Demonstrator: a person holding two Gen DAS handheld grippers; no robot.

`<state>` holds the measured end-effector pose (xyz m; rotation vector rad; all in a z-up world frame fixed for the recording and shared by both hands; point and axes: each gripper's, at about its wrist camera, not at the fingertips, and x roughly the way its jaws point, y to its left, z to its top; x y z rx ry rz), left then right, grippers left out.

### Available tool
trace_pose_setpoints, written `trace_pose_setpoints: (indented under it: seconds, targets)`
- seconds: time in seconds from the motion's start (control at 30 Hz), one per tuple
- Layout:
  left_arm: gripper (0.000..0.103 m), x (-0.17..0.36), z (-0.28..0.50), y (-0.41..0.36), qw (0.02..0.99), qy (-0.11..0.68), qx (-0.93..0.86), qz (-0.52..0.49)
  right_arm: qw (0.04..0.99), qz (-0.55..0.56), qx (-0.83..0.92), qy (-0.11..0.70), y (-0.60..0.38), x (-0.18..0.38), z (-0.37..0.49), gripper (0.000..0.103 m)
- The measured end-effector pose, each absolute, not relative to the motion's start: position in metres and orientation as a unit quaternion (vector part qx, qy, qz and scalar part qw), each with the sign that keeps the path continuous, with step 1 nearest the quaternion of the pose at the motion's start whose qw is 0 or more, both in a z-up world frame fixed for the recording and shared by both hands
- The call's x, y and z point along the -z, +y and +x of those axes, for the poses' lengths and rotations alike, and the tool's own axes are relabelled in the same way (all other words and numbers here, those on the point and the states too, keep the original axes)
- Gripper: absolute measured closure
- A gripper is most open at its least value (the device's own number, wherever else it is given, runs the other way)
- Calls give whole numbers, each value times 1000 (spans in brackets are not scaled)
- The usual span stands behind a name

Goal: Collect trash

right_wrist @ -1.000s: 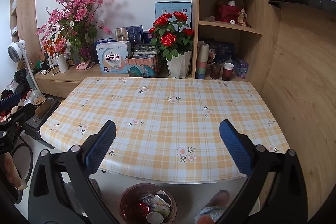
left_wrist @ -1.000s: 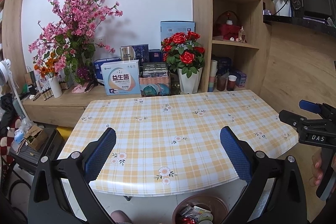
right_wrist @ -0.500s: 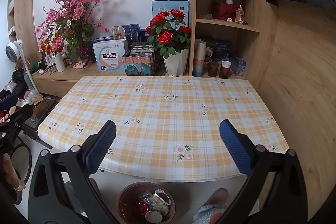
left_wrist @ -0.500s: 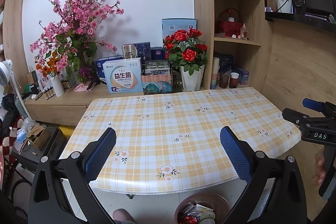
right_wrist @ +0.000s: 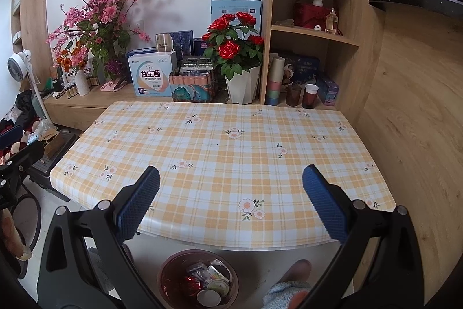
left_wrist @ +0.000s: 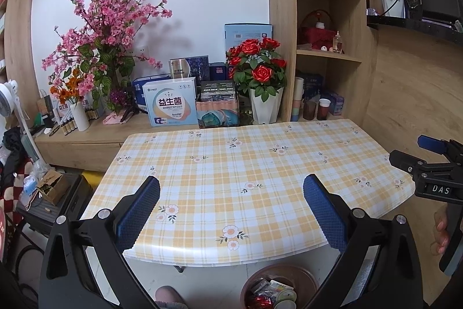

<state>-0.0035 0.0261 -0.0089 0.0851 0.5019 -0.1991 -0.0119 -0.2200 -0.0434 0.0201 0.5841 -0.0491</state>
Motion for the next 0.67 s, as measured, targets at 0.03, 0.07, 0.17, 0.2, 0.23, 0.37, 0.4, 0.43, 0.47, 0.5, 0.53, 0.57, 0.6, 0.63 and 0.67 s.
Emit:
trace_pose_setpoints:
  seconds: [0.03, 0.07, 0.17, 0.2, 0.23, 0.37, 0.4, 0.43, 0.47, 0.5, 0.53, 0.57, 0.6, 0.63, 0.67]
  targets:
    - [6, 9, -3, 27, 963, 248, 98, 42, 957, 10, 25, 288, -220, 44, -12, 6]
    - [6, 10, -4, 27, 963, 249, 98, 41, 957, 11, 24, 288, -220, 44, -12, 6]
    - [6, 10, -4, 27, 962, 249, 99, 42, 957, 12, 24, 290, -221, 44, -11, 6]
    - [6, 10, -4, 28, 962, 249, 99, 43, 957, 11, 24, 290, -220, 44, -11, 6]
    - [6, 10, -4, 27, 962, 249, 99, 43, 957, 11, 25, 290, -220, 44, -11, 6]
    - [6, 12, -4, 28, 962, 252, 99, 43, 957, 11, 25, 290, -221, 44, -11, 6]
    - [6, 12, -3, 28, 961, 253, 99, 43, 957, 12, 24, 290, -221, 44, -11, 6]
    - [6, 13, -3, 28, 961, 255, 100, 43, 957, 12, 25, 290, -221, 45, -10, 6]
    - [6, 13, -2, 28, 960, 257, 99, 44, 956, 12, 25, 291, -222, 45, -10, 6]
    - [6, 13, -1, 27, 960, 257, 99, 44, 956, 12, 25, 292, -222, 46, -10, 6]
    - [6, 13, -1, 27, 960, 258, 98, 44, 956, 12, 25, 292, -222, 47, -10, 6]
    - [6, 13, -1, 27, 960, 258, 98, 45, 956, 12, 25, 292, -222, 47, -10, 6]
    - [6, 13, -1, 28, 960, 258, 96, 45, 956, 12, 25, 292, -222, 47, -10, 6]
    - [6, 13, 0, 27, 960, 259, 96, 46, 956, 13, 25, 293, -222, 48, -10, 6]
    - [6, 13, 0, 28, 960, 260, 96, 46, 956, 12, 25, 292, -222, 47, -9, 6]
